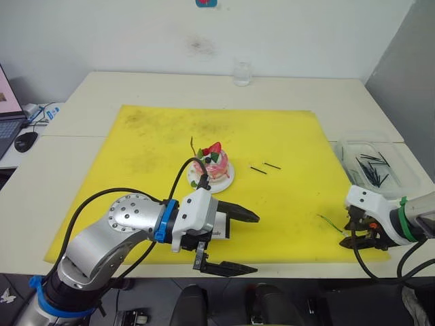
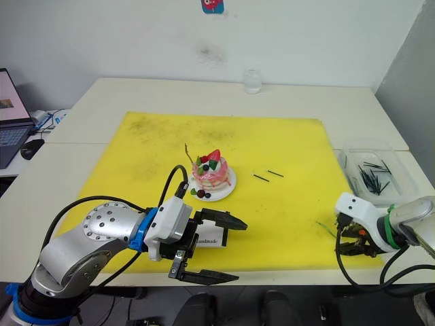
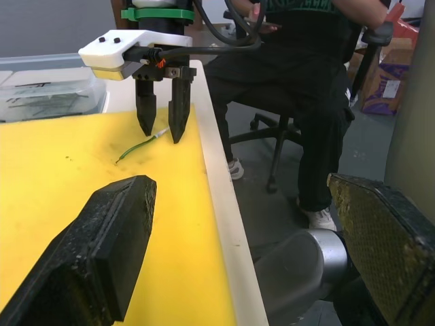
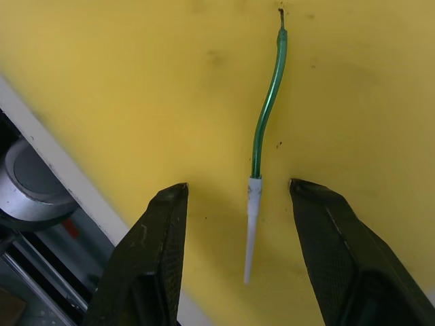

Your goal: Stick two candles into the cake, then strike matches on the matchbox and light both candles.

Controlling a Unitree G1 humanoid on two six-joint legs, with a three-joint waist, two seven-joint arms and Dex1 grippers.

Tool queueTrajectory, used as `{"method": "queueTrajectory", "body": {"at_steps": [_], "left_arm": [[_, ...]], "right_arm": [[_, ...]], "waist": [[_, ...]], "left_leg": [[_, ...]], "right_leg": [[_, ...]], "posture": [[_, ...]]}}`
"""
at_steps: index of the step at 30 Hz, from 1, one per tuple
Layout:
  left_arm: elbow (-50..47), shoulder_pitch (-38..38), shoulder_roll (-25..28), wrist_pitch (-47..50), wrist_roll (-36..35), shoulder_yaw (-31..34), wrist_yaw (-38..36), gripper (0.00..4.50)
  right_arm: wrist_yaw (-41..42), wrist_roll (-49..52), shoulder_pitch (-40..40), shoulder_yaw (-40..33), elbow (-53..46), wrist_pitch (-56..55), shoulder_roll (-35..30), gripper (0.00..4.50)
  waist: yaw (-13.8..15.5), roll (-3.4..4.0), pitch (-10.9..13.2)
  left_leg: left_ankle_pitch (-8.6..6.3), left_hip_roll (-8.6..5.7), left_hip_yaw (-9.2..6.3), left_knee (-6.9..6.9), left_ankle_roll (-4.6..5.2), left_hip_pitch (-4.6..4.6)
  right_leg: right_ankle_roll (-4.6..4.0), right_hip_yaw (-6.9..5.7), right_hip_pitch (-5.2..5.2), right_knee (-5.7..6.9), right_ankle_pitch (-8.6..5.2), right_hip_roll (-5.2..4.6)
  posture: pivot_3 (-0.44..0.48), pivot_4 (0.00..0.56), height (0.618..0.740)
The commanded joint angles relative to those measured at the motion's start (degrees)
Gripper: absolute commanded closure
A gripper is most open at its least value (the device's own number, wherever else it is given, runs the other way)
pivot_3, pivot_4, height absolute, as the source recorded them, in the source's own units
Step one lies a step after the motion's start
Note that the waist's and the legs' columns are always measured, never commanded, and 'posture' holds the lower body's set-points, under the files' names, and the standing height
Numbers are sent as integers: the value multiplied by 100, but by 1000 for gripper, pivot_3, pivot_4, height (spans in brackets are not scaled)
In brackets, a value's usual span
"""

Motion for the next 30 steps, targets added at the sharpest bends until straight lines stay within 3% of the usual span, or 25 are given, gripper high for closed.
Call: {"method": "queueTrajectory", "body": {"at_steps": [1, 7, 9, 14, 15, 19, 24, 27, 30], "left_arm": [[-187, 23, -79, -157, 58, -69, 49, 0], [-155, 41, -145, -226, 128, -111, 103, 0], [-140, 40, -165, -245, 153, -127, 124, 0], [-115, 37, -231, -256, 216, -160, 164, 0], [-106, 32, -244, -256, 229, -165, 167, 0], [-52, 58, -261, -253, 241, -109, 222, 0], [-9, 240, -129, 68, -136, 466, 526, 0], [-91, 448, -30, 419, -486, 1014, 913, 0], [-220, 745, 12, 663, -833, 1644, 1329, 0]], "right_arm": [[4, -116, -139, 81, -16, -44, 42, 2065], [54, -210, -185, 190, 4, -101, 45, 2226], [89, -239, -166, 200, 29, -142, 18, 2643], [175, -312, -175, 206, 104, -211, 16, 4347], [191, -330, -184, 209, 121, -224, 20, 4432], [329, -276, -339, 147, 147, -206, -13, 4432], [635, 182, -1010, -226, 78, -52, 136, 4432], [397, 545, -1718, -499, 133, 105, 806, 4432], [-348, 701, -2332, -751, 221, 2, 2102, 4432]], "waist": [[0, 0, 0], [-1, 0, 0], [-1, 0, 0], [-1, 0, 0], [-1, 0, 0], [-2, 1, 0], [-13, 6, 1], [-53, 7, 0], [-89, -5, -4]], "left_leg": [[0, 0, 0, 0, 0, 0], [0, 1, -1, 2, 0, 1], [0, 1, -1, 2, 0, 1], [0, 0, 0, 2, 0, 1], [0, 0, 0, 2, 0, 0], [0, 0, 0, 2, 0, 1], [0, 2, -2, 1, 0, 1], [0, 9, -3, 1, 0, 5], [0, 12, -9, 1, 0, 4]], "right_leg": [[0, 0, 0, 0, 0, 0], [0, -1, 0, 3, 1, 0], [0, -1, 0, 3, 1, 0], [0, 0, 0, 2, 1, 0], [0, -1, 0, 2, 1, 0], [0, 0, 0, 3, 1, 0], [0, -2, 0, 4, 1, 1], [-3, 2, -1, 6, 2, 1], [-3, -4, 0, 6, 2, 3]], "posture": [[0, 150, 740], [0, 150, 740], [0, 150, 740], [0, 150, 740], [0, 150, 740], [0, 150, 740], [0, 150, 740], [0, 150, 740], [0, 150, 740]]}}
